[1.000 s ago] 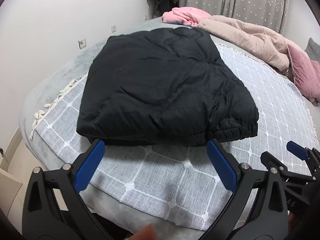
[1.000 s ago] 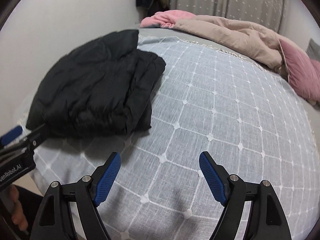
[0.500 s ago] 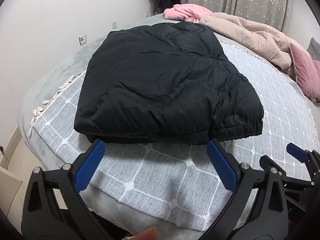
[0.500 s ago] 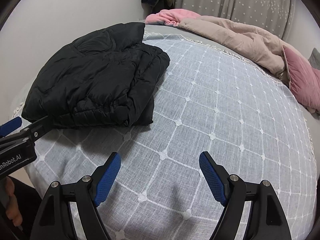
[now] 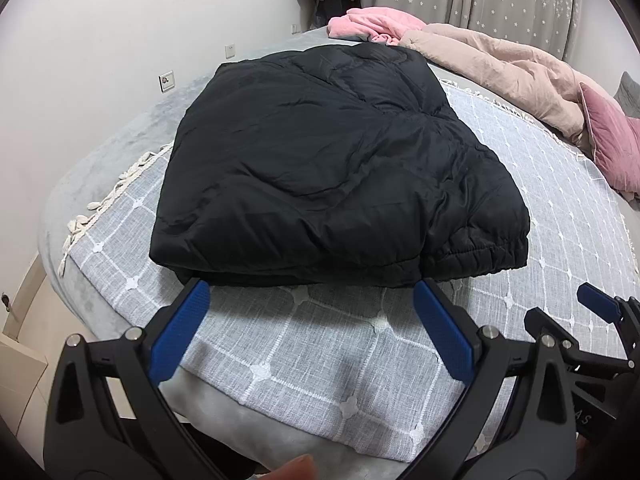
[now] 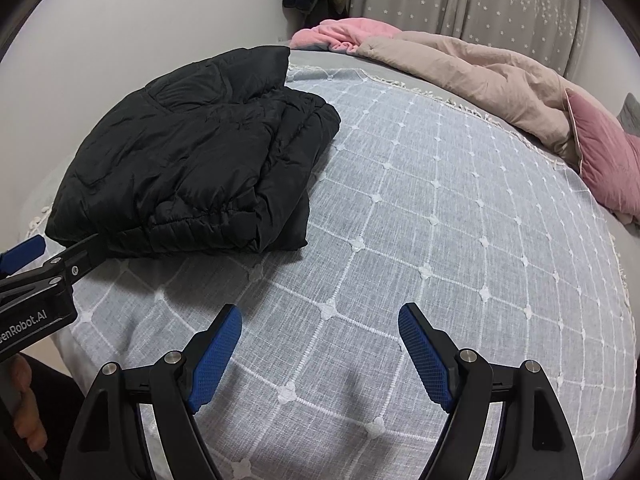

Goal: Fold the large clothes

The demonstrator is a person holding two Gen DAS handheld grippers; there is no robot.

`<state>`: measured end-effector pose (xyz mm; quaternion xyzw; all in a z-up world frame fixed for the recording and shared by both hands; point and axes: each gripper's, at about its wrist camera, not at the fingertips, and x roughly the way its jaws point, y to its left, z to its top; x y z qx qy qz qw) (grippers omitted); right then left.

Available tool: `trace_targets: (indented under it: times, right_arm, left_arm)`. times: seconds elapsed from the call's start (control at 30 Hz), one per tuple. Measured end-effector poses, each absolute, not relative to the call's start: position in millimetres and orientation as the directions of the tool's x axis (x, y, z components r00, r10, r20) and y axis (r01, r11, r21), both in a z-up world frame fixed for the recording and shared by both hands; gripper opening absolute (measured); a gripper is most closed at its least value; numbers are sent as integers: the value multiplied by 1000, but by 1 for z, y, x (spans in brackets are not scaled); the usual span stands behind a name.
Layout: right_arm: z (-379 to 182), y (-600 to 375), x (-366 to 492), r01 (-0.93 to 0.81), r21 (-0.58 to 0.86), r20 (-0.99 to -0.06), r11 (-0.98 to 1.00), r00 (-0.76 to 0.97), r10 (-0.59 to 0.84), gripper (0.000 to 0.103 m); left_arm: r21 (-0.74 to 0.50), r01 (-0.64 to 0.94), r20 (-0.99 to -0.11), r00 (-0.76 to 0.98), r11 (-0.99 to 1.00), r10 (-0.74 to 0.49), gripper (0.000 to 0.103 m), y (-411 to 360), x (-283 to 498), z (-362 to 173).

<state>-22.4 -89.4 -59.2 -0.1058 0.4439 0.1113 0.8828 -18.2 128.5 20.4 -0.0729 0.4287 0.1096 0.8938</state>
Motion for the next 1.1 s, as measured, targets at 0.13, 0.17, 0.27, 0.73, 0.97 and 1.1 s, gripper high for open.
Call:
trace_targets:
  times: [0.13,0.17,0.27,0.73,0.97,1.1]
  right_arm:
    - [-58,-90,-22,-290,-84,-805,953,584,107,82]
    - [-58,-91,-22,-289,-82,-805,954,584,108,82]
    - [-58,-91,-21,-286,-74,-806,956,582,112,82]
    - [-59,-92,-19,-275,-48,-812,960,571,122,82]
    - [-60,-92,-19,-269,-42,-815,962,566,123,82]
    - [-60,-92,-19,-269,-41,-816,962,565,124,82]
  left_arm:
    - [-32,-252,-785,605,967,132,101,129,-17,20]
    - [-30,-251,-785,605,968,133,101,129,-17,20]
    - [-26,-246,-785,605,969,133,101,128,-17,20]
    - [-30,-239,-785,607,971,126,101,126,-18,20]
    - [-32,-238,-785,608,971,123,101,126,-19,20]
    - [-32,-237,-785,607,971,122,101,126,-19,20]
